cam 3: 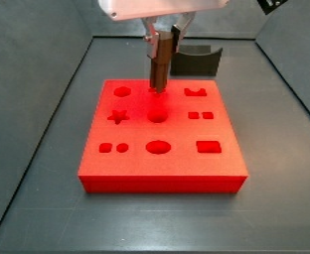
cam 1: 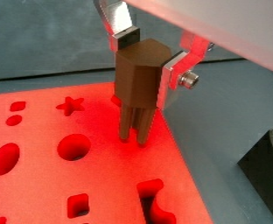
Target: Insert the 3 prong object.
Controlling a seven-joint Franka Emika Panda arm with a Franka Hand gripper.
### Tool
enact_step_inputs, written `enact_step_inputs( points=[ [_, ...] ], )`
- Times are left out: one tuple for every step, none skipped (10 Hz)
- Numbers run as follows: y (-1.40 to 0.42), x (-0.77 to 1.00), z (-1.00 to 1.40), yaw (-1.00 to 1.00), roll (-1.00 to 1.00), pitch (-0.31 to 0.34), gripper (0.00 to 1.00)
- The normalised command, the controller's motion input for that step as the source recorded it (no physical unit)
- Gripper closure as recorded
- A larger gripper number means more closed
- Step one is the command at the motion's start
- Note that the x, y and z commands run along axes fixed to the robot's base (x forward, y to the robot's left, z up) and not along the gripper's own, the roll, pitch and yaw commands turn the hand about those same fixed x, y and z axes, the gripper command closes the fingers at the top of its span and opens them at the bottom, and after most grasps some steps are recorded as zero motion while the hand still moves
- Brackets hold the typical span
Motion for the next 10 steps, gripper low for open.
enact_step_inputs(
  points=[
    [0.00,0.00,-0.22,-0.03,0.26,-0.239,1.00],
    [0.00,0.01,-0.24,-0.09,0.38,-0.189,1.00],
    [-0.01,0.00,-0.21,-0.13,0.32,-0.124,1.00],
    [-0.06,0.00,-0.16,-0.13,0.16,-0.033,1.00],
    [-0.12,0.00,-0.23,-0.10,0.11,0.000,1.00],
    [-0.11,0.00,-0.30,-0.07,0.08,0.011,1.00],
    [-0.09,-0.07,-0.21,-0.03,0.03,0.037,1.00],
    [-0.04,-0.07,-0.26,-0.03,0.02,0.021,1.00],
    [0.00,-0.03,-0.31,-0.04,0.03,0.019,1.00],
    [0.13,-0.06,-0.31,-0.08,0.00,0.039,1.00]
  ],
)
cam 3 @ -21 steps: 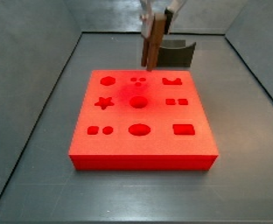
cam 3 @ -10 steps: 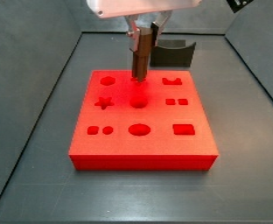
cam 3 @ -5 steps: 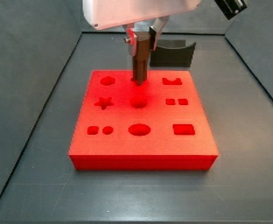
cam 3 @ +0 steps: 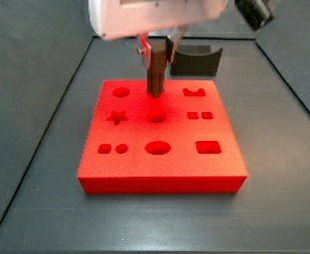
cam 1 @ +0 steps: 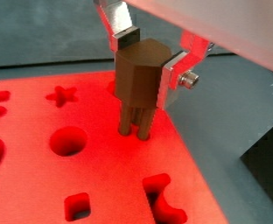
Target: Insert the 3 prong object.
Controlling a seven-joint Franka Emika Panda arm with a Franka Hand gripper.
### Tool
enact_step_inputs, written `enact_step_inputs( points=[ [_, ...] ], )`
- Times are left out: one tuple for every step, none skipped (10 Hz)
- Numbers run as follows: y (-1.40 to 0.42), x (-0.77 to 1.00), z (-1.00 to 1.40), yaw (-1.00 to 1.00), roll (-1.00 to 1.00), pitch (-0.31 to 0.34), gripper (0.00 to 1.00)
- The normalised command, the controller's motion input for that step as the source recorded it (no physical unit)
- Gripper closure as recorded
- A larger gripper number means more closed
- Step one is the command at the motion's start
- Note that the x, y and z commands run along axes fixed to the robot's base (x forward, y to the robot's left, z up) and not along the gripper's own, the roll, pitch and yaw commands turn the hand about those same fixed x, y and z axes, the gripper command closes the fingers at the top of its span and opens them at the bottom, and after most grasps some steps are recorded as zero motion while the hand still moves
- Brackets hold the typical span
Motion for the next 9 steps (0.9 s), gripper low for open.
enact_step_inputs(
  points=[
    [0.02,-0.04,-0.29,-0.03,0.00,0.033,1.00],
    [-0.01,0.00,-0.40,0.00,0.00,0.026,1.00],
    [0.00,0.00,-0.53,0.00,0.11,0.079,1.00],
    [-0.01,0.00,-0.57,-0.06,0.24,0.164,1.00],
    [-0.01,0.02,-0.56,-0.07,0.22,0.203,1.00],
    [-0.03,0.03,-0.57,-0.08,0.20,0.217,1.00],
    [-0.08,0.08,-0.43,-0.04,0.10,0.223,1.00],
    [-0.01,0.00,-0.18,-0.03,0.00,0.144,1.00],
    [0.00,0.00,0.00,0.00,0.00,0.000,1.00]
  ],
)
